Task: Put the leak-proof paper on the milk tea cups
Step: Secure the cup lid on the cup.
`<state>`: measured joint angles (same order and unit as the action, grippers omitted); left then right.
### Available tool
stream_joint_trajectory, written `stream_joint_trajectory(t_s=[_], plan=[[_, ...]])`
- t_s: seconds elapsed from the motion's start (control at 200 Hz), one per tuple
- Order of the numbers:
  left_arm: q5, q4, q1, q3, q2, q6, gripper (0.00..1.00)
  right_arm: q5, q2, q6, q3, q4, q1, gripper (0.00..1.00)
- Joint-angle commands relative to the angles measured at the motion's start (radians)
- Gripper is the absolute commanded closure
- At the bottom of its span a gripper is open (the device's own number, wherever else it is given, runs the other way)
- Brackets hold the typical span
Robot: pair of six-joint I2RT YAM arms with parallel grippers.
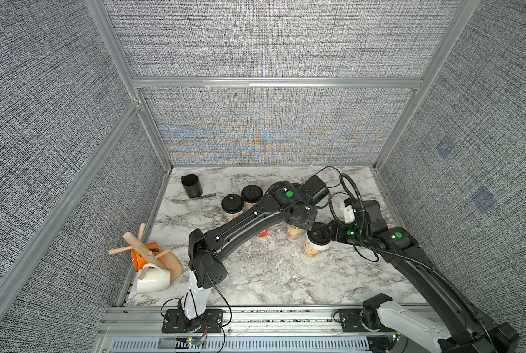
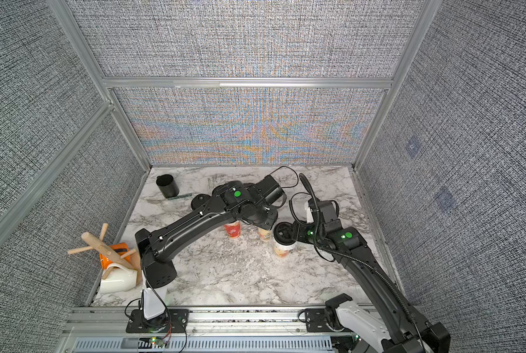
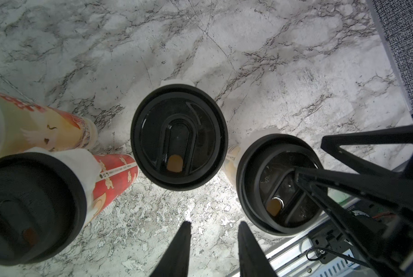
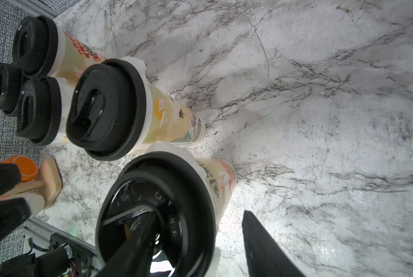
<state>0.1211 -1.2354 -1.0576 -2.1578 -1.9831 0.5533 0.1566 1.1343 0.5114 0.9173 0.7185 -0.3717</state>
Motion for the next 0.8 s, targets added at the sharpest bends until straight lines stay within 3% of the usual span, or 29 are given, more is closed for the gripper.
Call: stream_joint_trajectory(t_s=[0.0, 0.24, 0.425, 0.571, 0.696, 0.756, 0.796], plan=[[0.018, -0.010, 0.002, -0.010, 0.006, -0.016, 0.64, 0.023, -0.008, -0.012, 0.012, 0.012, -0.001, 0.37], [0.074, 0.000, 0.006, -0.013, 0.030, -0.036, 0.64, 0.046, -0.020, -0.019, 0.037, -0.007, -0.001, 0.31], [0.174, 0.051, 0.049, 0.060, 0.141, -0.070, 0.63, -0.061, -0.036, -0.022, 0.110, -0.011, 0.010, 0.25], [0.224, 0.130, 0.153, 0.236, 0.322, -0.102, 0.63, -0.078, -0.008, -0.075, 0.180, 0.001, 0.088, 0.22], [0.315, 0.249, 0.280, 0.493, 0.554, -0.161, 0.61, -0.103, 0.011, -0.116, 0.162, -0.064, 0.197, 0.19], [0.422, 0.349, 0.341, 0.653, 0.695, -0.202, 0.60, -0.142, 0.013, -0.151, 0.118, -0.164, 0.247, 0.15], [0.515, 0.435, 0.381, 0.767, 0.802, -0.234, 0.53, -0.172, 0.012, -0.171, 0.084, -0.247, 0.268, 0.13]])
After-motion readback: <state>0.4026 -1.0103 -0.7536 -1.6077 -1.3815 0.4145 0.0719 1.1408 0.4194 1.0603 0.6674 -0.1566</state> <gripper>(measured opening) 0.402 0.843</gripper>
